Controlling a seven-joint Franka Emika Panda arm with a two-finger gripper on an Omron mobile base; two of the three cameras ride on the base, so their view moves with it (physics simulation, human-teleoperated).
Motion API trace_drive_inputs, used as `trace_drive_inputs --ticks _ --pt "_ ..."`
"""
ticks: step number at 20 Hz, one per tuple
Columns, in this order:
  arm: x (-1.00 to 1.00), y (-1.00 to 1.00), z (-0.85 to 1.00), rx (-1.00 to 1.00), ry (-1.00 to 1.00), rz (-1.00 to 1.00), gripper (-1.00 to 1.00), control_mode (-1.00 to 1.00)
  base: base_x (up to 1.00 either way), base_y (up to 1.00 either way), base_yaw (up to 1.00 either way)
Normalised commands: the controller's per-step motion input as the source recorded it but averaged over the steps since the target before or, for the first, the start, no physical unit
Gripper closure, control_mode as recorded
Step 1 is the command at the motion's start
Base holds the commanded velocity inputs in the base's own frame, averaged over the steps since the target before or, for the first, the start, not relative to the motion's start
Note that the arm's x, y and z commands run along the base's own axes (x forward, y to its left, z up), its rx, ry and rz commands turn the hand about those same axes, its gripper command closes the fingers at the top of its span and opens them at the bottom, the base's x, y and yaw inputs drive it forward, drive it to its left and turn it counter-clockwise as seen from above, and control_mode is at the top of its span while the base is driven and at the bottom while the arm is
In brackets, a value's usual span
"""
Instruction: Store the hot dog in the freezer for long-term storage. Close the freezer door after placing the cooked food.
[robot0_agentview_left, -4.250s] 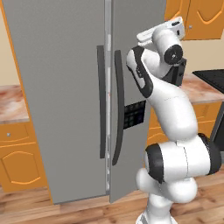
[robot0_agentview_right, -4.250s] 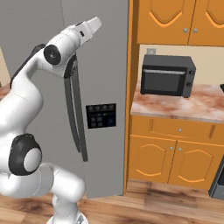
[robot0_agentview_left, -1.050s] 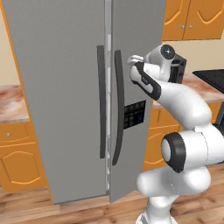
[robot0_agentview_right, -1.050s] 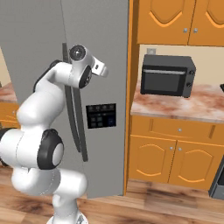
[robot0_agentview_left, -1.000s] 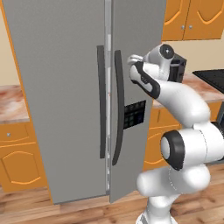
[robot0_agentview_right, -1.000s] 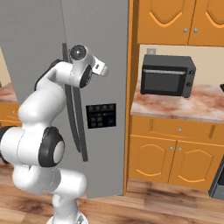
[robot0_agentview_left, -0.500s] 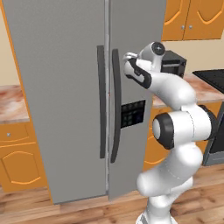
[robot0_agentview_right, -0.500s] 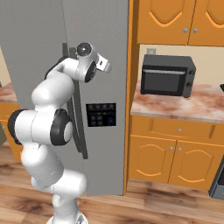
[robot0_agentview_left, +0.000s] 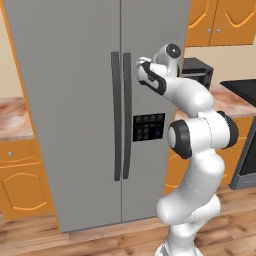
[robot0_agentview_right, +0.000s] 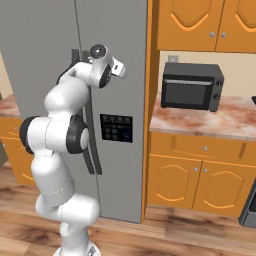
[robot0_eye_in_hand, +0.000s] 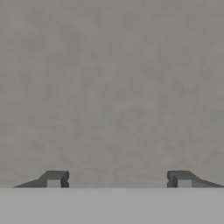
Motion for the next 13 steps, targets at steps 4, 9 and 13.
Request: trace_drive_inputs --ticks 4,9,13 --pt "0.35 0.00 -0.14 0.00 -0.02 -0.03 -1.00 -1.00 0.00 0.00 0.00" --pt "0.35 0.00 -0.21 0.00 -0.04 -0.03 -1.00 -1.00 0.00 0.00 0.00" --pt "0.34 0.00 -0.25 0.00 -0.02 -0.03 -1.00 -1.00 0.00 0.00 0.00"
